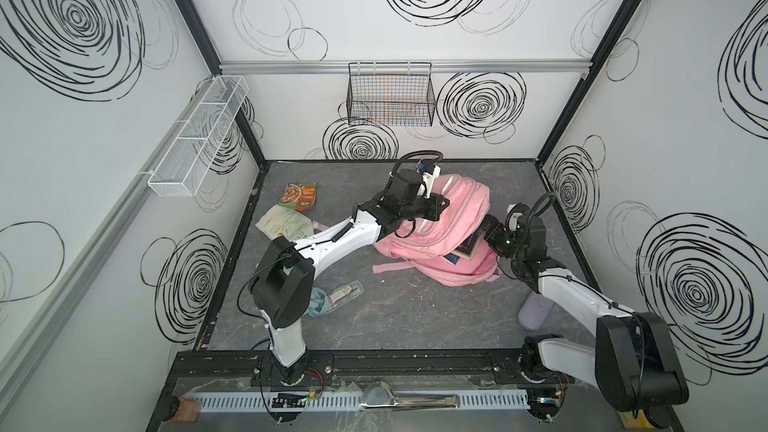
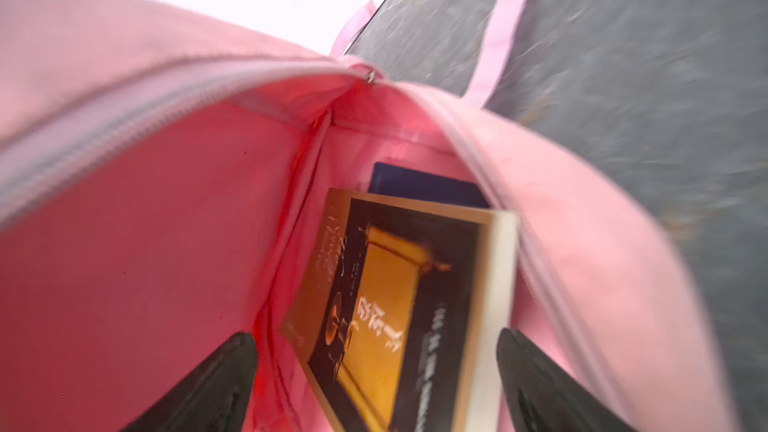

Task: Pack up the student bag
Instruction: 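Release the brown book and withdraw both grippers from the backpack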

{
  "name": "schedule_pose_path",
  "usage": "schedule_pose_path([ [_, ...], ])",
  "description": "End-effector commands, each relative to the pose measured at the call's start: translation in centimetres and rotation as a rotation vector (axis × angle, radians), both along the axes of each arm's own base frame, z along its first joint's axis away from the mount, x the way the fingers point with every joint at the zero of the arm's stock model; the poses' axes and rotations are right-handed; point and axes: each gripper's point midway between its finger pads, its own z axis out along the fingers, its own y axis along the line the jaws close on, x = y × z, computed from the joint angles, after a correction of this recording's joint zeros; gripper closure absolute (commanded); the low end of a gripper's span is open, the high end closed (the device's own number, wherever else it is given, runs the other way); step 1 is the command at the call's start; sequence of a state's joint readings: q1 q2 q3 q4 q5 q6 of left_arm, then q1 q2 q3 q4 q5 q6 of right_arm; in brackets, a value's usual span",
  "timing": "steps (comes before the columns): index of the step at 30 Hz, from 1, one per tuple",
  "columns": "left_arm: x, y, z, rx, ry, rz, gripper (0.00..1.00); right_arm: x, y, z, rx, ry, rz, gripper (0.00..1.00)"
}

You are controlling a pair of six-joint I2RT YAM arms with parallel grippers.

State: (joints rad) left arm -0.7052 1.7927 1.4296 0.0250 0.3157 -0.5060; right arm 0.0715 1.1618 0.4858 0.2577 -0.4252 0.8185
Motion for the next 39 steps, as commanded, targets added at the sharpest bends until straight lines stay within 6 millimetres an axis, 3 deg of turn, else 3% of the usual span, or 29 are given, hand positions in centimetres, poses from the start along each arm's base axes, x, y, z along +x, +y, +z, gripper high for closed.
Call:
schedule_pose_path([
  [1,1.1,-0.4,8.9,-0.192,-0.206,0.007,1.00,-3.1,-1.3,-2.4,-0.088,0.111,0.025,0.06],
  [3,1.3,-0.2,9.1,-0.199,-0.204,0.016,0.99,-4.2,-1.6,-1.7,-0.128,0.112,0.035,0.08],
  [5,1.3,-0.1,9.5,-0.203,-0.207,0.014,0.72,-5.2,-1.7,-0.6,-0.155,0.095,0.041,0.11],
  [8,0.8,0.7,10.6,-0.215,-0.230,0.024,0.56,-6.5,-1.2,2.2,-0.209,0.026,0.040,0.17],
  [12,-0.1,3.4,12.6,-0.229,-0.282,0.074,0.51,-8.4,2.0,6.0,-0.302,-0.079,0.089,0.22],
  [17,-1.3,9.2,13.8,-0.166,-0.361,0.197,0.49,-10.7,8.7,6.8,-0.425,-0.107,0.210,0.26],
  [20,-2.0,13.9,13.6,-0.090,-0.409,0.322,0.46,-11.7,13.9,5.8,-0.495,-0.130,0.303,0.30],
  [24,-3.7,18.6,13.0,-0.016,-0.450,0.422,0.45,-12.3,19.6,2.4,-0.463,-0.065,0.392,0.37],
  [27,-4.9,21.2,12.6,0.024,-0.467,0.471,0.45,-12.1,21.6,-0.2,-0.394,-0.019,0.385,0.45],
  [30,-5.9,23.1,12.4,0.042,-0.487,0.514,0.44,-11.6,22.5,-1.6,-0.299,-0.014,0.339,0.45],
  [39,-7.8,26.0,12.1,0.065,-0.508,0.567,0.45,-11.8,25.7,-5.6,-0.085,0.110,0.307,0.49],
])
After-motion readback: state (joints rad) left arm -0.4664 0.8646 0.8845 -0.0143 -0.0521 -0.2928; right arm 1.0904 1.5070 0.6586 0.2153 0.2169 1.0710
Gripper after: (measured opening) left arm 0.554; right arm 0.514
